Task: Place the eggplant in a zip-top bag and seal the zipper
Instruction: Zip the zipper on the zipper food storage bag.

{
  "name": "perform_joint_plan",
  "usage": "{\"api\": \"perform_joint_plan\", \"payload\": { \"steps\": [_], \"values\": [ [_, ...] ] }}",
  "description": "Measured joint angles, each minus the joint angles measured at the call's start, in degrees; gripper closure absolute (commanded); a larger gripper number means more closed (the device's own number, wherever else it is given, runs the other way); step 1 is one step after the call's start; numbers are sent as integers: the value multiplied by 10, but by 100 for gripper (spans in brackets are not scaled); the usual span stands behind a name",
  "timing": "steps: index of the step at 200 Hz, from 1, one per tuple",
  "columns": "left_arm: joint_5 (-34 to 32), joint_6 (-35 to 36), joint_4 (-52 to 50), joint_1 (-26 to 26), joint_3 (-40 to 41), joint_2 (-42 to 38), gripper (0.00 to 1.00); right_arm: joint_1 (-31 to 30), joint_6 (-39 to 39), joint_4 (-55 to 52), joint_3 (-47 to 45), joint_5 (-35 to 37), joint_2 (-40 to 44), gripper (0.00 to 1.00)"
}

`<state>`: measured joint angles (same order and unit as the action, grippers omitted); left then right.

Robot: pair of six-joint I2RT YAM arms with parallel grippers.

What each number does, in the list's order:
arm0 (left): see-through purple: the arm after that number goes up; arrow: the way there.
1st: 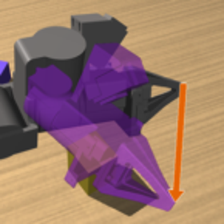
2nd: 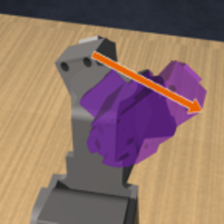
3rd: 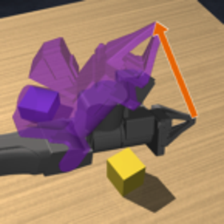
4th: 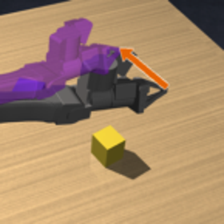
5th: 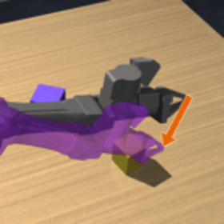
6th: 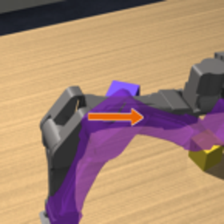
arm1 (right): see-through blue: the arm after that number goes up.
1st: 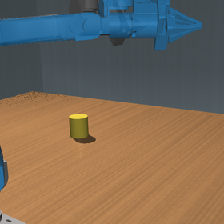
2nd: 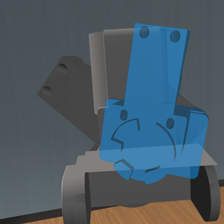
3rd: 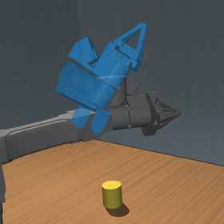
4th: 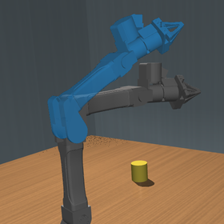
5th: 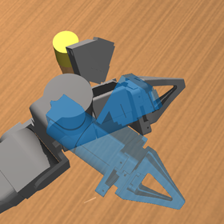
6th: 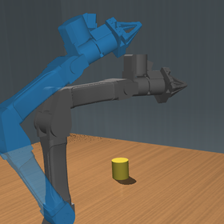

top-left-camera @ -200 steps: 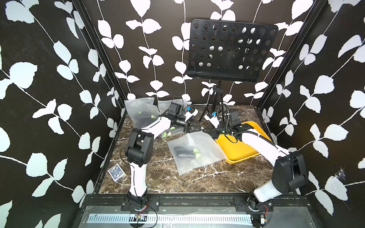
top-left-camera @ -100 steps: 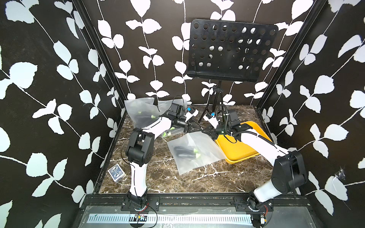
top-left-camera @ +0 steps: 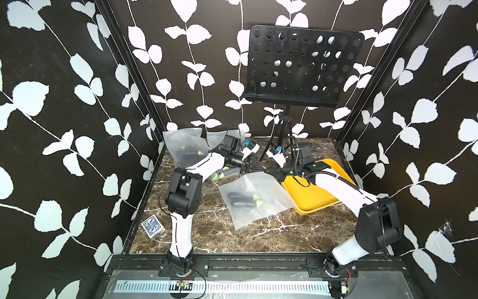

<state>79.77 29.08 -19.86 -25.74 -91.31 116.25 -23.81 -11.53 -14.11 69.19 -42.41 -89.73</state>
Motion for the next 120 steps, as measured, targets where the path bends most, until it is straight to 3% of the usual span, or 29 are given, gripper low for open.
{"api": "perform_joint_plan", "payload": {
  "steps": [75, 100, 120],
  "values": [
    [-6, -1, -9, 1, -6, 1, 100, 0, 0, 1, 0, 3, 0, 94],
    [-32, -59, 70, 0, 24, -7, 100, 0, -3, -3, 0, 20, 0, 94],
    [-45, -144, 181, 2, 75, -21, 100, 0, -8, -5, -6, 32, 1, 94]
  ]
}}
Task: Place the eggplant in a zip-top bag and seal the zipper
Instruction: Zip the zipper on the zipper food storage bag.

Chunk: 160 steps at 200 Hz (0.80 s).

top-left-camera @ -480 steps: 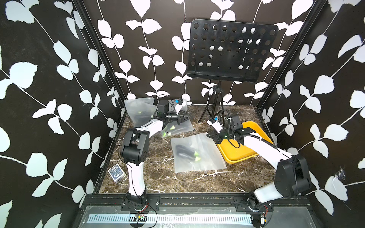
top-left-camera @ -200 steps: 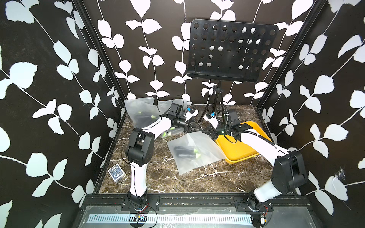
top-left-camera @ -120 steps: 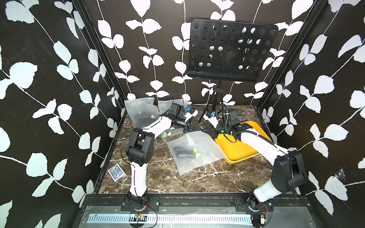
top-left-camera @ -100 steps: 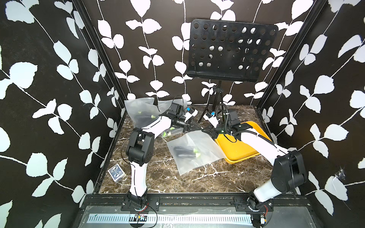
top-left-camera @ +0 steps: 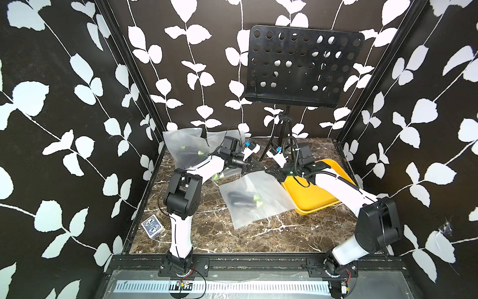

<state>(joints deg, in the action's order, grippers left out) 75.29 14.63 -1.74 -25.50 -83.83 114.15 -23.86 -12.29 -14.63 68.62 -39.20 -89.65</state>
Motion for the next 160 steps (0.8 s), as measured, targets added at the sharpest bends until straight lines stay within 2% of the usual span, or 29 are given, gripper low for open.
{"api": "perform_joint_plan", "payload": {
  "steps": [19, 80, 160],
  "values": [
    [-5, -50, 65, 2, 23, 0, 100, 0, -2, 18, -12, 7, 3, 93],
    [-5, -147, 205, 1, 55, 0, 100, 3, -7, 42, -32, 24, 23, 94],
    [-3, -199, 247, 15, 57, 0, 100, 13, -6, 51, -73, 27, 59, 94]
  ]
}}
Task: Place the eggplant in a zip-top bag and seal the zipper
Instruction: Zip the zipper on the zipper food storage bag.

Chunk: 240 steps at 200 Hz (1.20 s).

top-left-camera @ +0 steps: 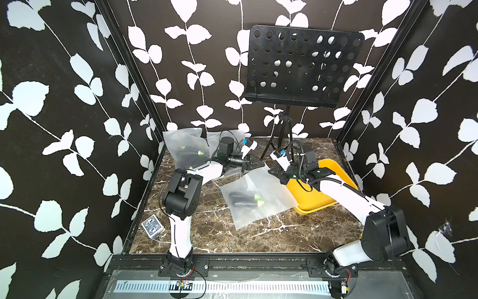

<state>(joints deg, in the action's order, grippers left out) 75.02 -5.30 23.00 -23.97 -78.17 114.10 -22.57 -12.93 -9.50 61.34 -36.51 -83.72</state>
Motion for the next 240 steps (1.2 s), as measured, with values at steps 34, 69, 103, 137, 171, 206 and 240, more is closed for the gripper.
{"api": "perform_joint_plan", "payload": {
  "steps": [34, 69, 103, 137, 171, 206, 240],
  "values": [
    [-1, -15, 8, 27, -2, 2, 100, 2, 10, 0, -20, 6, 12, 93],
    [0, -18, 7, 53, -2, 3, 100, 2, 30, -2, -42, 14, 32, 93],
    [-1, -21, 10, 68, -2, 3, 100, 3, 43, -25, -56, 27, 66, 93],
    [-7, -24, 14, 90, -2, 3, 100, 4, 60, -49, -75, 35, 90, 93],
    [-10, -37, 32, 105, -2, 6, 100, 5, 74, -68, -84, 42, 103, 93],
    [-10, -44, 47, 113, -2, 11, 100, 5, 79, -84, -84, 48, 115, 93],
    [-12, -55, 60, 117, -2, 11, 100, 5, 80, -97, -84, 49, 115, 93]
  ]
}}
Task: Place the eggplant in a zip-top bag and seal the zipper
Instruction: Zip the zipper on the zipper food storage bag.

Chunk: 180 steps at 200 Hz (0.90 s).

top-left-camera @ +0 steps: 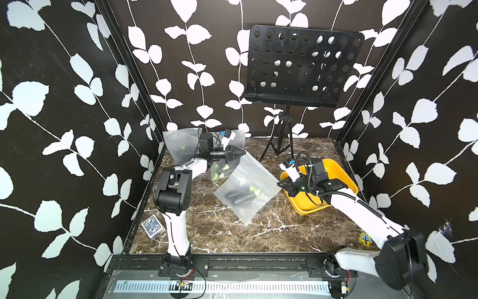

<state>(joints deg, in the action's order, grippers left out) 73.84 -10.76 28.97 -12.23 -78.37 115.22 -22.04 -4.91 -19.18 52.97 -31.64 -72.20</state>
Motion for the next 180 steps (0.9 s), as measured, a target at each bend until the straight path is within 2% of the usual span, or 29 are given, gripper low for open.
{"api": "perform_joint_plan", "payload": {
  "steps": [60, 68, 81, 97, 114, 118, 143, 180],
  "values": [
    [-1, -23, 28, 3, 1, 1, 100, 1, 4, -1, 3, 0, -5, 91],
    [-3, -19, 24, 2, 1, 1, 100, 1, 6, 0, 6, 0, -9, 88],
    [-9, -10, 10, 0, 1, 1, 100, 1, 15, 0, 14, -2, -19, 71],
    [-10, 4, -12, -6, 0, 1, 100, 2, 21, 10, 28, -3, -31, 56],
    [-11, 14, -31, -12, 0, 1, 100, 3, 35, 27, 47, -7, -45, 50],
    [-12, 15, -34, -14, 0, 1, 100, 3, 35, 31, 52, -7, -47, 46],
    [-22, 16, -36, -19, 0, 1, 100, 4, 45, 56, 80, 4, -60, 41],
    [-63, -3, -39, -17, 8, -1, 100, 11, 52, 84, 82, 73, -47, 40]
  ]
}}
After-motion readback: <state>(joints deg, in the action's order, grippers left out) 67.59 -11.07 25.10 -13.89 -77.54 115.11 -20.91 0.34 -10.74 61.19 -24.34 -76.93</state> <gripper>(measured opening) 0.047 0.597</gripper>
